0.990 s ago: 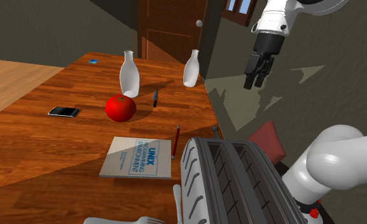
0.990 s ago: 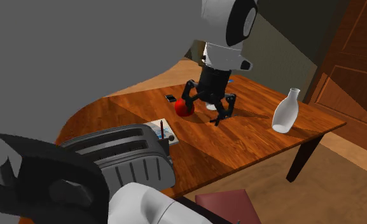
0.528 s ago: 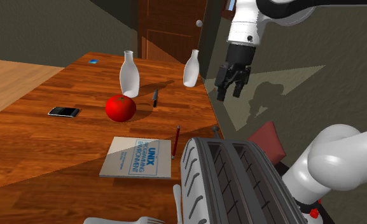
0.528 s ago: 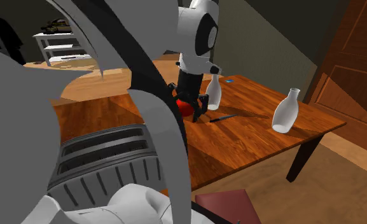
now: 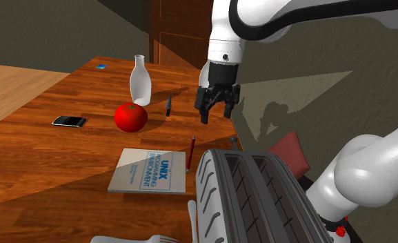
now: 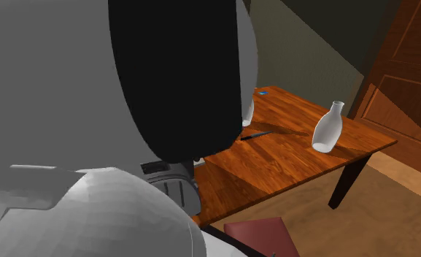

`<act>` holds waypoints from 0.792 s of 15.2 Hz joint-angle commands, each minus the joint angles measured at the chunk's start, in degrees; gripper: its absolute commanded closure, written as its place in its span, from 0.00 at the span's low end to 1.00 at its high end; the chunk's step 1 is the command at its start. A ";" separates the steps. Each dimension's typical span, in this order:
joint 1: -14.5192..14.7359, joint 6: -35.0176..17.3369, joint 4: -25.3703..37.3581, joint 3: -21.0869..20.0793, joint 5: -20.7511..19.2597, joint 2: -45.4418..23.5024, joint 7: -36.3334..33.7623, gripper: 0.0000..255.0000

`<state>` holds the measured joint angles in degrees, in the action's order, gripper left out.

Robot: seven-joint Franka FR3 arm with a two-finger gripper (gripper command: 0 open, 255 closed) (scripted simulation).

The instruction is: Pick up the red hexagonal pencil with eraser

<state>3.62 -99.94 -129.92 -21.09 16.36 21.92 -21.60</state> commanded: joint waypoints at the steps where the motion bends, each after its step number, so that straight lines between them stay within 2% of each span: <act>1: 0.38 -1.46 1.85 -2.45 -0.07 -3.41 -3.86 0.00; 4: 0.65 -3.94 5.58 -5.73 -1.54 -10.06 -9.38 0.00; 12: 0.85 -9.93 1.53 -6.38 -1.74 -12.13 -9.11 0.00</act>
<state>4.52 -108.80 -128.11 -27.33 14.87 10.60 -30.67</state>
